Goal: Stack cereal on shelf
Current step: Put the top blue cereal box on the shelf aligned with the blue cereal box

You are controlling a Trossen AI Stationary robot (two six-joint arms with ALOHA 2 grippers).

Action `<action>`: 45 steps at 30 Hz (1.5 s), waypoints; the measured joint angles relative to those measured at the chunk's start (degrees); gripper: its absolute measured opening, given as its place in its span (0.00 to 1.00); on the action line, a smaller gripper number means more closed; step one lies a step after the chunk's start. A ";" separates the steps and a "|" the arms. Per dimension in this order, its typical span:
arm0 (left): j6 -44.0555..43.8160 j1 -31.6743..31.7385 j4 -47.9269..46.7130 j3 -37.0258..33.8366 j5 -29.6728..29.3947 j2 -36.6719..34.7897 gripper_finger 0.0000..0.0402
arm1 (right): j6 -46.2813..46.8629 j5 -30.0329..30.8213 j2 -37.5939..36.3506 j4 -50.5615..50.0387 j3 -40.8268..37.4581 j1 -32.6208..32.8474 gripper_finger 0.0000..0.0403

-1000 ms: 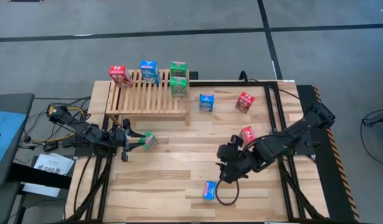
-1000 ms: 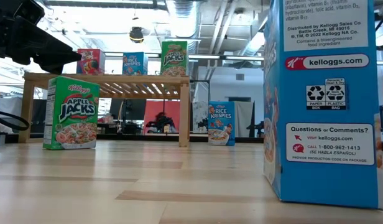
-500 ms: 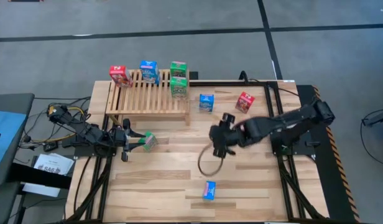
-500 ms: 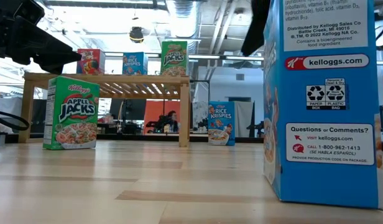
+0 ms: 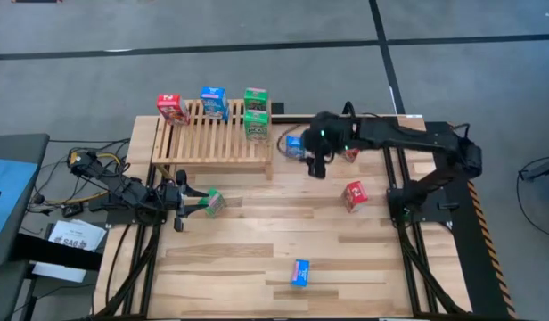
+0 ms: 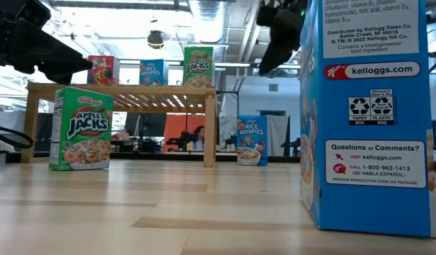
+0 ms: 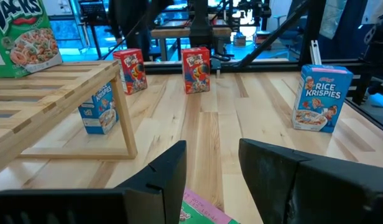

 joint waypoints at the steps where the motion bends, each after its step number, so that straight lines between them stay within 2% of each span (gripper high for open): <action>1: 0.00 0.00 0.00 0.00 -0.02 0.00 0.34 | -1.46 -1.88 0.37 0.36 0.00 -1.73 0.65; 9: 0.00 0.00 -0.01 0.00 -0.01 0.00 0.34 | -8.03 -11.45 4.38 2.06 -0.02 -11.69 0.68; 19: 0.00 -0.02 0.00 0.00 0.00 0.02 0.34 | -10.74 -12.79 11.36 8.07 -0.04 -16.90 0.96; 21: 0.00 -0.01 -0.01 0.00 0.00 0.01 0.34 | -11.10 -12.79 12.73 8.64 -0.02 -17.39 0.98; 31: 0.00 -0.01 -0.01 0.00 0.00 0.01 0.34 | -12.00 -13.27 17.69 8.54 -0.02 -17.69 0.99; 35: 0.00 0.00 -0.02 0.02 0.00 0.02 0.34 | -10.46 -13.25 18.07 8.32 -0.04 -17.67 0.96; 39: 0.00 -0.01 0.00 0.00 0.00 0.01 0.34 | -8.82 -13.07 18.06 8.25 -0.02 -17.43 0.90; 45: 0.00 0.00 0.00 0.00 0.00 0.00 0.34 | -7.33 -12.77 18.06 8.23 -0.02 -17.12 0.74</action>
